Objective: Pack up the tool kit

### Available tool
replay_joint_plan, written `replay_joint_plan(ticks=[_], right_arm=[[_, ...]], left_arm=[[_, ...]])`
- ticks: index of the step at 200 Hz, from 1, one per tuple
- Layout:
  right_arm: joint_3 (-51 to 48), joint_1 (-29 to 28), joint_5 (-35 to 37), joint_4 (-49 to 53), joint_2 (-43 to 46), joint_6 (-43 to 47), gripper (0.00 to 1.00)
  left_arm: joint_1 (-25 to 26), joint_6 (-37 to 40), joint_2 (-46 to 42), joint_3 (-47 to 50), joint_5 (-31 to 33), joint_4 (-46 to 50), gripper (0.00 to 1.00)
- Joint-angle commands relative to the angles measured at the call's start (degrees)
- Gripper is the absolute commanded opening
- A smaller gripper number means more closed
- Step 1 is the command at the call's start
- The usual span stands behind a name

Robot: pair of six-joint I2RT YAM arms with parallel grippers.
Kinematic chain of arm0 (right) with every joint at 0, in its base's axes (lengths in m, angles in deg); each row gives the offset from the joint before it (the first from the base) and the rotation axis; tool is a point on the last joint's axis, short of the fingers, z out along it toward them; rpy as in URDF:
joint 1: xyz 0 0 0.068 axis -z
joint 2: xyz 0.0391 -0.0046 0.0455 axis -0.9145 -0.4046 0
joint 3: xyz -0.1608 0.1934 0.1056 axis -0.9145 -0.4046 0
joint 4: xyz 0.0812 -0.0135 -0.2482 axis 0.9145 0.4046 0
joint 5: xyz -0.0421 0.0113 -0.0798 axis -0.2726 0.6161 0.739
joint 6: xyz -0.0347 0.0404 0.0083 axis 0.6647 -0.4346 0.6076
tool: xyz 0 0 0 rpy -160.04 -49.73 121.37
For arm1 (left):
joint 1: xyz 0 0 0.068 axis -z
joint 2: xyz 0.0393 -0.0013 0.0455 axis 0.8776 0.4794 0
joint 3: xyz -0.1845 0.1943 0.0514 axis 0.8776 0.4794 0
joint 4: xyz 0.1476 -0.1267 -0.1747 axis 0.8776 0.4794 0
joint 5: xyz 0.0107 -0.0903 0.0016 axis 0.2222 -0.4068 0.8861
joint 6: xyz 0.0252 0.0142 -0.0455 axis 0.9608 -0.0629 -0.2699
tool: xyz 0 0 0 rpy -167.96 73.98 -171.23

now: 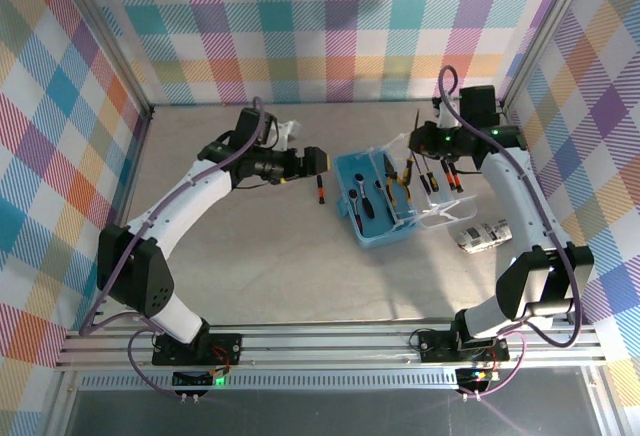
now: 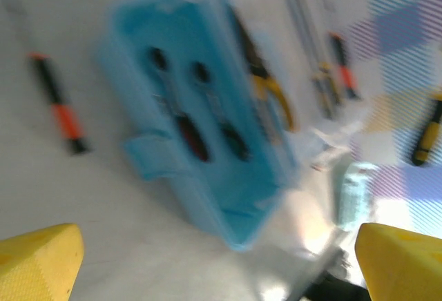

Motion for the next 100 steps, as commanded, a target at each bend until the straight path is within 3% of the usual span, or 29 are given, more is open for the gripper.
replay_joint_plan(ticks=[1,19,58,100], right_arm=[[3.5,-0.5,8.5,8.8,-2.0,12.4,0.0],[4.0,-0.3,15.2,10.1,-4.5,15.8,0.0],[6.1,-0.2,24.2,10.6,-9.1,21.6,0.0],[8.3,-0.2,22.5,9.7,-13.0,23.6,0.0]], left_arm=[[-0.3,5.5,1.7,-3.1,17.5,12.1,1.0],[-0.5,5.9,4.1,-3.2,22.7,14.0,1.0],[-0.4,5.1,7.7,-2.8,22.1,12.3,1.0],[0.0,4.7,11.8,-3.6,19.9,10.5,1.0]])
